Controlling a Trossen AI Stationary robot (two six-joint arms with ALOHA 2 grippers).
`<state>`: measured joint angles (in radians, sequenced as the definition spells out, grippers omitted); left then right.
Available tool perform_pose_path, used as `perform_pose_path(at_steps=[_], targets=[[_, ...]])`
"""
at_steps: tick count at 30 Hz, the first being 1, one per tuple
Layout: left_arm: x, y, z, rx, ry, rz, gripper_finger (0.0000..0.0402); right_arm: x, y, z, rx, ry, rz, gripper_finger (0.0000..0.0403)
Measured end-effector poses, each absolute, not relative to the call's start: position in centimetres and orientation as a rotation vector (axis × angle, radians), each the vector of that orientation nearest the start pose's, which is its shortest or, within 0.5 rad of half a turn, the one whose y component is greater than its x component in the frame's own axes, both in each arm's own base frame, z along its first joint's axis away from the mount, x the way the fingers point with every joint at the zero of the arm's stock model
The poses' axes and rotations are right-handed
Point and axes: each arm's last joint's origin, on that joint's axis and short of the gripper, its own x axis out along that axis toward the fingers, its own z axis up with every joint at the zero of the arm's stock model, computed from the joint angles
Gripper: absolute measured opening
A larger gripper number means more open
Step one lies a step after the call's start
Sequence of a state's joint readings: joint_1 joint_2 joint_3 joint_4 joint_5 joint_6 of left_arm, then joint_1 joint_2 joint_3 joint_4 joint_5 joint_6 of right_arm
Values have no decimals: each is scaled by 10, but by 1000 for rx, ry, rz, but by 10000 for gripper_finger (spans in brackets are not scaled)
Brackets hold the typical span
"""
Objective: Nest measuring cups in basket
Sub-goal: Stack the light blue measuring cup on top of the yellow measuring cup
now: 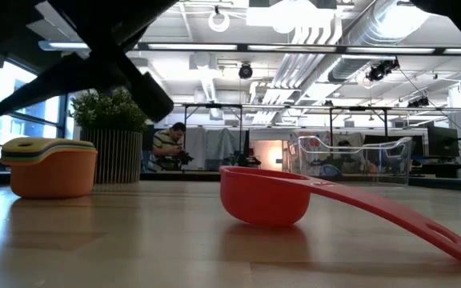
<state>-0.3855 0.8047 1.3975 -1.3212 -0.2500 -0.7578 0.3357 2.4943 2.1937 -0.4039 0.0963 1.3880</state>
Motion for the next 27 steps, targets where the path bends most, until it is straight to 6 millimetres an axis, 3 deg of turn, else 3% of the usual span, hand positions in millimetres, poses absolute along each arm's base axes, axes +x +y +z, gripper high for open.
perform_pose_path(at_steps=[7,27], targets=[[75,-22,417,-495,692,147,90,530,182,165,1171,746,-281,158],[75,-22,417,-489,682,163,90,532,178,158,1098,756,-260,158]])
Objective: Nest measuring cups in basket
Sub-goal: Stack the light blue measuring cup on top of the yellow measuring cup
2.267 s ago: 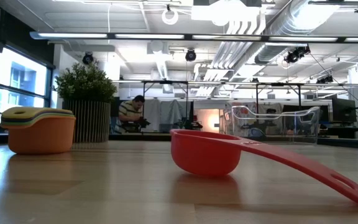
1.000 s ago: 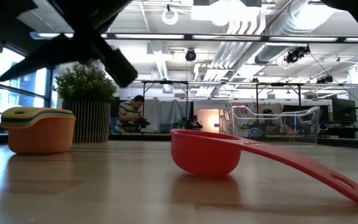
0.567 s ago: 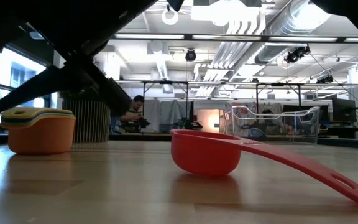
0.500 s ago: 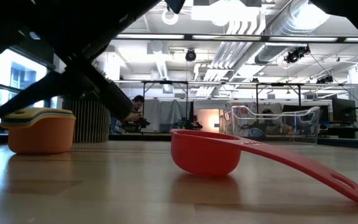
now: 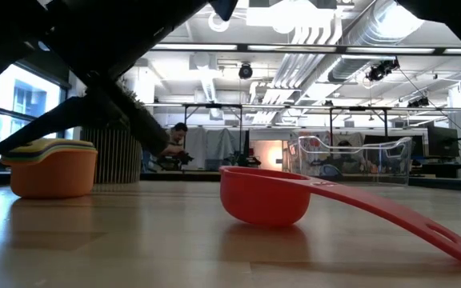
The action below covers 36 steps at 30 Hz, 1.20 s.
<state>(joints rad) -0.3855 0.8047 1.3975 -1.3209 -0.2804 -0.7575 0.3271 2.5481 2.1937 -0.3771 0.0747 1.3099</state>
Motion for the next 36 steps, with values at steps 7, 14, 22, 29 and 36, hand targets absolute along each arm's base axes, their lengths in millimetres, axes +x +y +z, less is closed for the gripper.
perform_pose_path(at_steps=[7,14,22,29,36], targets=[[75,-21,417,-483,674,178,90,537,180,146,1126,746,-235,158],[75,-21,417,-482,672,180,90,536,181,142,1120,767,-237,158],[75,-21,417,-481,671,183,90,537,181,135,1126,786,-237,158],[75,-21,417,-480,669,186,90,537,181,129,1154,795,-260,158],[75,-21,417,-477,666,192,90,537,180,129,1178,797,-276,138]])
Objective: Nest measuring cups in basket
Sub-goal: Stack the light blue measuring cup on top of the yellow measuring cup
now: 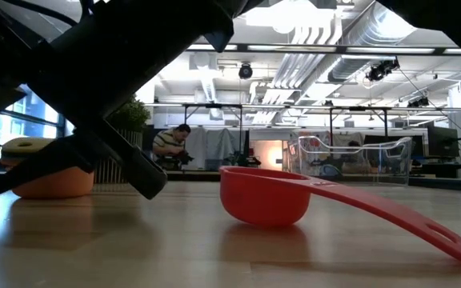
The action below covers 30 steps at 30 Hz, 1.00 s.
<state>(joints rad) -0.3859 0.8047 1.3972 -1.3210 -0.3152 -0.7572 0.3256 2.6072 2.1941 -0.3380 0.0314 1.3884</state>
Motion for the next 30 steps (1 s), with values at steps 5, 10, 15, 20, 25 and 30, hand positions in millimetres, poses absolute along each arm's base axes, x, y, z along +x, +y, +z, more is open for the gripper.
perform_pose_path(at_steps=[5,10,15,20,25,30], targets=[[76,-21,417,-473,661,200,90,537,181,129,1182,793,-270,88],[76,-21,417,-473,661,200,90,538,181,130,1187,796,-261,38],[76,-21,417,-472,661,200,90,538,181,130,1192,810,-244,6],[76,-21,417,-473,661,200,90,537,182,130,1206,828,-230,4],[76,-21,417,-472,661,199,90,541,184,144,1215,816,-182,3],[76,-21,417,-472,661,200,90,543,184,166,1192,803,-177,2]])
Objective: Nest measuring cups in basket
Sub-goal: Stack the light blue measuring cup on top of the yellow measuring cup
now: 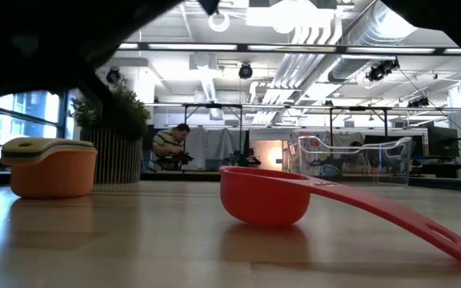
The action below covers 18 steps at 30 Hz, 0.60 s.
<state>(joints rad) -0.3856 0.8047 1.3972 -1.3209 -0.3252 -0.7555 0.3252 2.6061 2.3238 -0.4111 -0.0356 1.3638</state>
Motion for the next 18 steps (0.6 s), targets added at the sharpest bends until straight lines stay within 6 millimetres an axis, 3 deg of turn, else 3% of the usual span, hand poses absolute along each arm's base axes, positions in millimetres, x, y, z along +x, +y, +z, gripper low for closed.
perform_pose_path(at_steps=[6,18], targets=[[75,-21,417,-472,661,200,90,540,171,185,1158,787,-223,1],[75,-21,417,-490,661,204,90,547,110,208,1053,767,-267,1]])
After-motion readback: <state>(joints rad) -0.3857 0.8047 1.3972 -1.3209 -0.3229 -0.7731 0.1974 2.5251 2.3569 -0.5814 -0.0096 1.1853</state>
